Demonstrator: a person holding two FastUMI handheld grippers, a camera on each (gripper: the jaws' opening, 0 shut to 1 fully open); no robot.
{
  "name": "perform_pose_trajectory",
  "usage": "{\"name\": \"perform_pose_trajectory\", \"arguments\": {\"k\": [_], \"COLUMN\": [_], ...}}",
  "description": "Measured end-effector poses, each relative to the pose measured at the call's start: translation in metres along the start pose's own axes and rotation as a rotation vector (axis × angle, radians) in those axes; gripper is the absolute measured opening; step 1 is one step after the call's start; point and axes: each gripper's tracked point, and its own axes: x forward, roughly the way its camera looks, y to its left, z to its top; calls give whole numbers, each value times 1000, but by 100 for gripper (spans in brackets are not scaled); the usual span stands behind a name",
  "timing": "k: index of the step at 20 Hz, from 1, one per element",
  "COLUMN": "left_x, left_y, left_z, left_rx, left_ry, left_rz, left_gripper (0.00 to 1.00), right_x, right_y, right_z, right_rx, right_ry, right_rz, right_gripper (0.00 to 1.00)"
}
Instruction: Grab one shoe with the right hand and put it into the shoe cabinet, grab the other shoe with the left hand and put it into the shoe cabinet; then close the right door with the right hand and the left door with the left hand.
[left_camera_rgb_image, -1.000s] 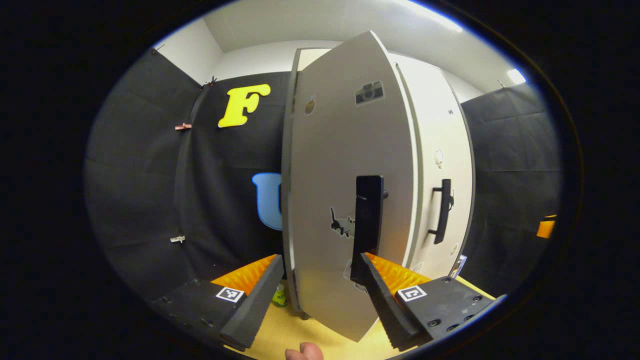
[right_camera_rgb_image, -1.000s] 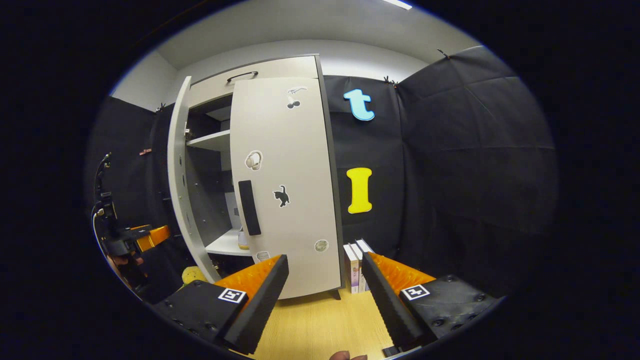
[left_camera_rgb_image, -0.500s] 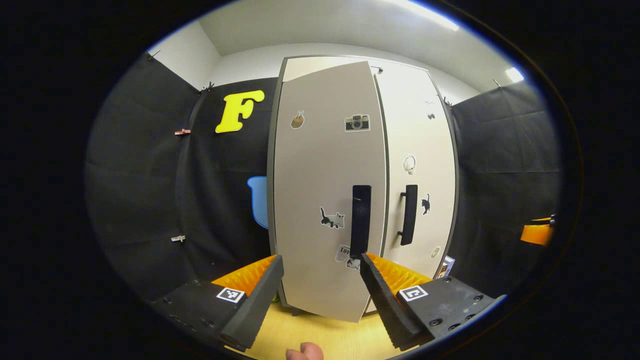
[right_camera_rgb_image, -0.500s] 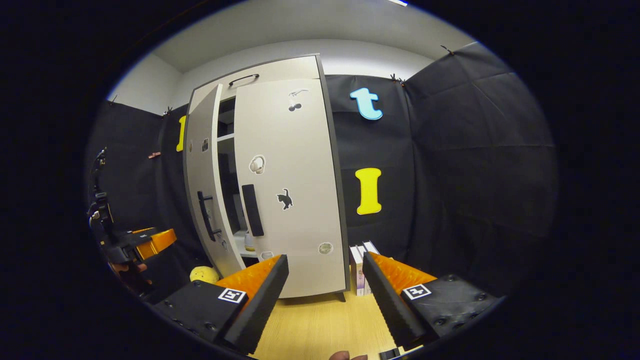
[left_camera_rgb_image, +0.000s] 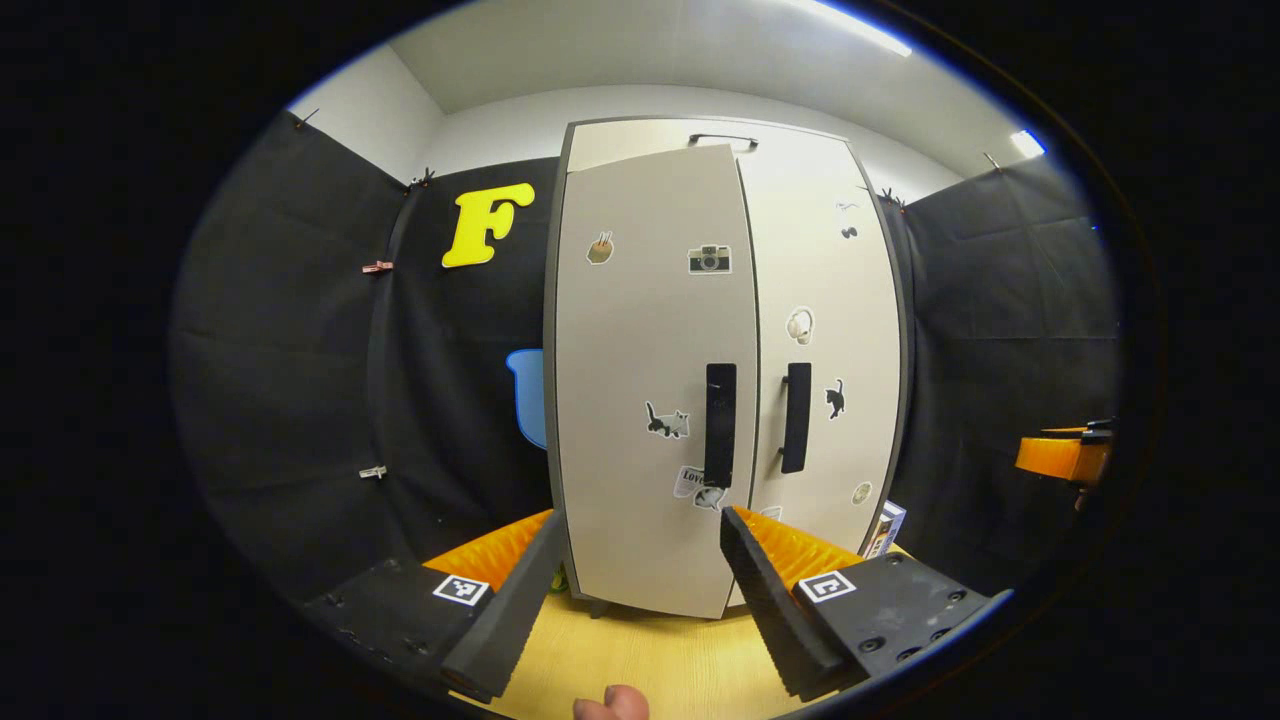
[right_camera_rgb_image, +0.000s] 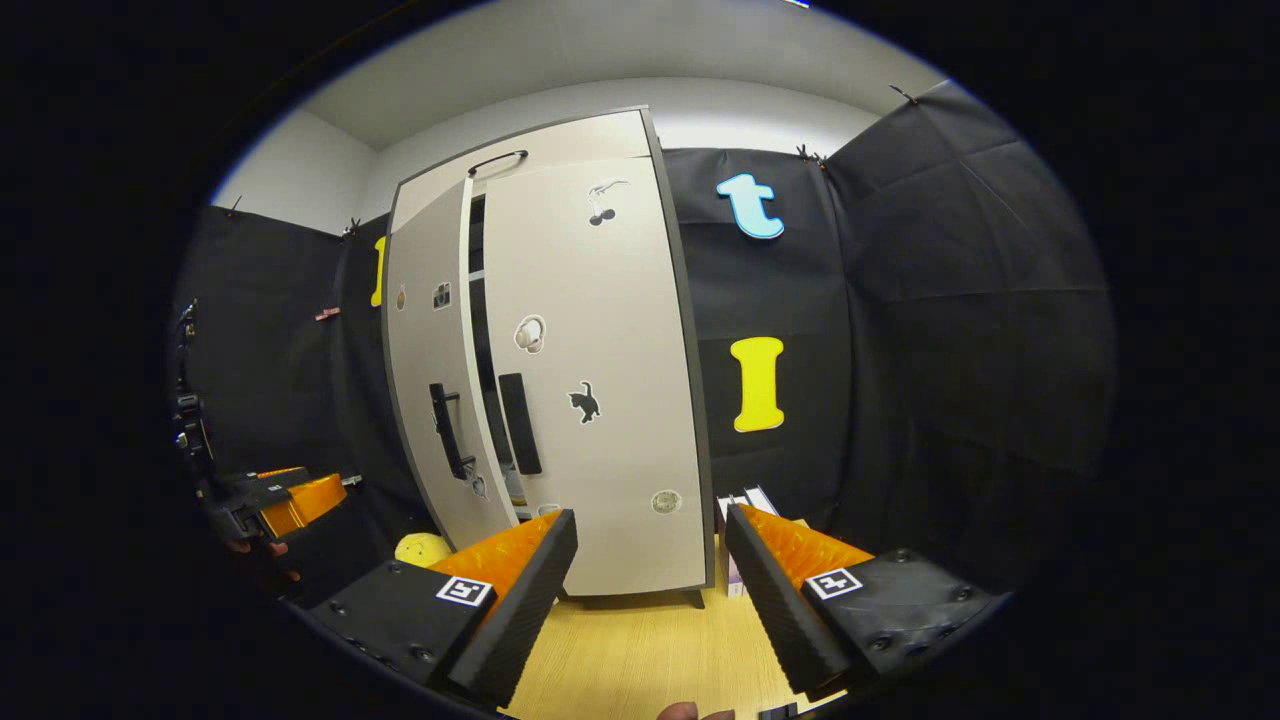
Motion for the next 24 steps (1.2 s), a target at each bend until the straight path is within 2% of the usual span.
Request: {"name": "perform_pose_trajectory", "arguments": {"k": [8, 9, 24], "left_x": [-15, -16, -14], "left_y": [-2, -1, -3], "left_z": [2, 1, 5], "left_rx": [19, 20, 28], "left_ry": [-10, -10, -16], "left_rz": [7, 9, 3], "left_gripper": [96, 98, 96], "right_x": [5, 6, 7], "right_y": [1, 1, -1], "right_z": [9, 10, 14], "right_rx": [-8, -12, -69], "right_ry": [-17, -22, -43], "right_rz": [15, 14, -7], "right_gripper": [98, 98, 98]}}
